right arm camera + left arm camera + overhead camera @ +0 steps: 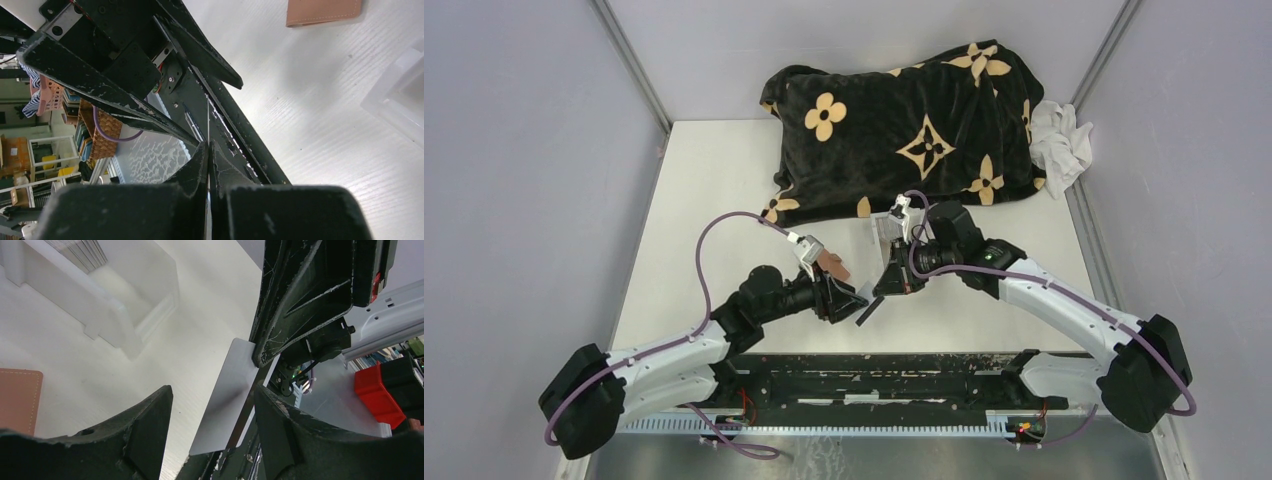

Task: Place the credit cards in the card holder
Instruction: Pick up the credit card from the storage box.

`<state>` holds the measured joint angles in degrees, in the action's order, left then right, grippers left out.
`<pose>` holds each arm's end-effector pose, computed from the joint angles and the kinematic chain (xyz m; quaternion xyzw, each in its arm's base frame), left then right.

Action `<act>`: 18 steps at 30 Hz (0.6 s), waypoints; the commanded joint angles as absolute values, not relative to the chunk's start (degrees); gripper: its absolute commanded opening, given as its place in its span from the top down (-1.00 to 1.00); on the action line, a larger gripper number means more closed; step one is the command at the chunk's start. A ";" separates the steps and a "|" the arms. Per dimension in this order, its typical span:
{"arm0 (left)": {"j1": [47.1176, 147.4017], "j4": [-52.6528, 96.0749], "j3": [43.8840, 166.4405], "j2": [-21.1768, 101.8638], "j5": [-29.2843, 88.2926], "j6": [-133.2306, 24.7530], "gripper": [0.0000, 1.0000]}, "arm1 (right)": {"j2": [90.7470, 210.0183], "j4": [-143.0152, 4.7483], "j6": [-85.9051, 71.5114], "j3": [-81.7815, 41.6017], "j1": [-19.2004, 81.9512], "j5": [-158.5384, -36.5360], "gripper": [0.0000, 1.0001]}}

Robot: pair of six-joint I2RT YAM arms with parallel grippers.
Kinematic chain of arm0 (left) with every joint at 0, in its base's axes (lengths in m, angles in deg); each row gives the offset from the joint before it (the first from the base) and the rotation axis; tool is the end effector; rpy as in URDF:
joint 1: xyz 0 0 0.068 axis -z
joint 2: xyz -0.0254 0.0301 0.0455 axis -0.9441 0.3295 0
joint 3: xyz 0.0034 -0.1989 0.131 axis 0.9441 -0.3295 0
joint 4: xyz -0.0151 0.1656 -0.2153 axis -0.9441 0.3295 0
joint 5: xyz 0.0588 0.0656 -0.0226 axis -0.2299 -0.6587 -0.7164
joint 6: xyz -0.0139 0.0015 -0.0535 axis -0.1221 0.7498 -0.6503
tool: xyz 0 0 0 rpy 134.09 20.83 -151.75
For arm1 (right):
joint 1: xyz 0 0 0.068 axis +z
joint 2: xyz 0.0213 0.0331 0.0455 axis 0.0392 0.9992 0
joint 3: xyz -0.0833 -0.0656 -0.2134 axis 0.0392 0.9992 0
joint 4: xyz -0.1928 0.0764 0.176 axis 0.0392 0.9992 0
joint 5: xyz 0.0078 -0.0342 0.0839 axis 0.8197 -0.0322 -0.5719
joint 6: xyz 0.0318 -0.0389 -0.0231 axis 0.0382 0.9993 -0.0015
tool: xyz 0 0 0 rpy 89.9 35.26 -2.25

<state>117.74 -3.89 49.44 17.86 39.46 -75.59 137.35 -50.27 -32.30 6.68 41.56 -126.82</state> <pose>0.1502 -0.1781 0.1746 0.1939 0.7313 -0.5049 0.4155 0.2005 0.1935 0.2325 -0.1920 0.8443 0.4713 0.1679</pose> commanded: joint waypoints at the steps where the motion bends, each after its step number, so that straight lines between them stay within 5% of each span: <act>1: 117.78 -8.43 49.52 19.25 42.84 -73.28 -0.32 | 138.42 -55.31 -33.04 6.02 41.91 -129.85 0.98; 8: 117.81 -9.01 48.91 19.04 44.27 -73.76 0.07 | 140.42 -54.64 -31.98 4.81 41.87 -130.61 0.98; 16: 117.74 -9.00 48.53 18.06 44.53 -73.86 0.88 | 142.11 -54.74 -31.78 3.43 41.65 -129.88 0.98; 18: 117.75 -9.05 48.55 18.39 44.45 -73.87 0.94 | 142.52 -54.79 -31.61 2.86 41.52 -129.89 0.98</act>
<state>117.70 -5.68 48.52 18.56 42.94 -75.56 141.81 -51.64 -31.60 6.60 41.45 -128.75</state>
